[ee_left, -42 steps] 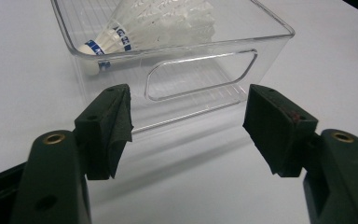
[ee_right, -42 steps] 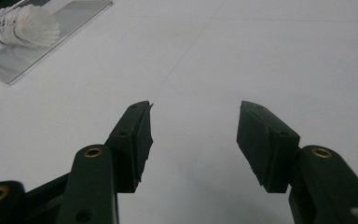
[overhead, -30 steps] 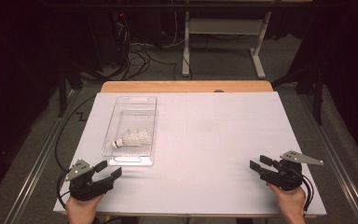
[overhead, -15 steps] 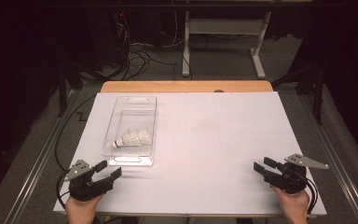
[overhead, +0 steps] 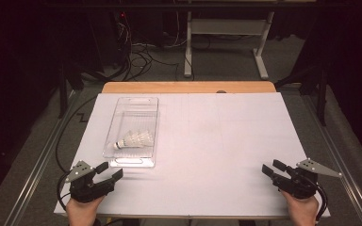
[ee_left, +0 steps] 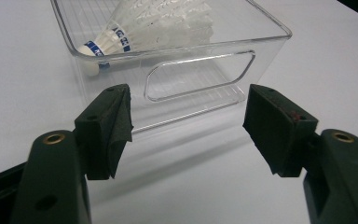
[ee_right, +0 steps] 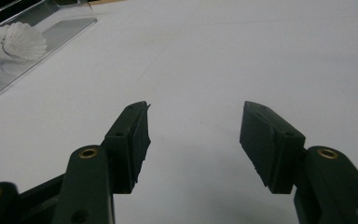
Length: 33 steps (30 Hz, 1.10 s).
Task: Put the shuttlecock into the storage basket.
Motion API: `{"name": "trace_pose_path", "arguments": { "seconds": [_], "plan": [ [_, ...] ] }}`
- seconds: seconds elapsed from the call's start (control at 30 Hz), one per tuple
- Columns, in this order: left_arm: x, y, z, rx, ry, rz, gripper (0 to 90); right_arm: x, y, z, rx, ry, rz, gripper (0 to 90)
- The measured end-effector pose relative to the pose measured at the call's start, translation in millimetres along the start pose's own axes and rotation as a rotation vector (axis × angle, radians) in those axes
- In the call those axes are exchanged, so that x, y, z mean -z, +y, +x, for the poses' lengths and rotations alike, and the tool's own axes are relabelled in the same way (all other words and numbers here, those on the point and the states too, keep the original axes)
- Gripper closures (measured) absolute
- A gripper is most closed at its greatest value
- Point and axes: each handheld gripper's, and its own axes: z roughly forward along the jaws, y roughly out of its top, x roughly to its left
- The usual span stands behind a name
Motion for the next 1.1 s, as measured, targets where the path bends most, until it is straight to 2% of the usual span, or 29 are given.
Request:
{"name": "trace_pose_path", "arguments": {
  "seconds": [0.53,1.1],
  "plan": [
    [-3.3,0.0,4.3,0.009,0.004,0.03,32.5,-0.6,-3.5,-3.3,-0.008,-0.002,-0.005,40.0],
    [-3.1,0.0,5.4,0.018,-0.003,0.037,32.3,6.5,-7.6,-3.4,-0.02,-0.014,-0.029,39.1]
  ]
}}
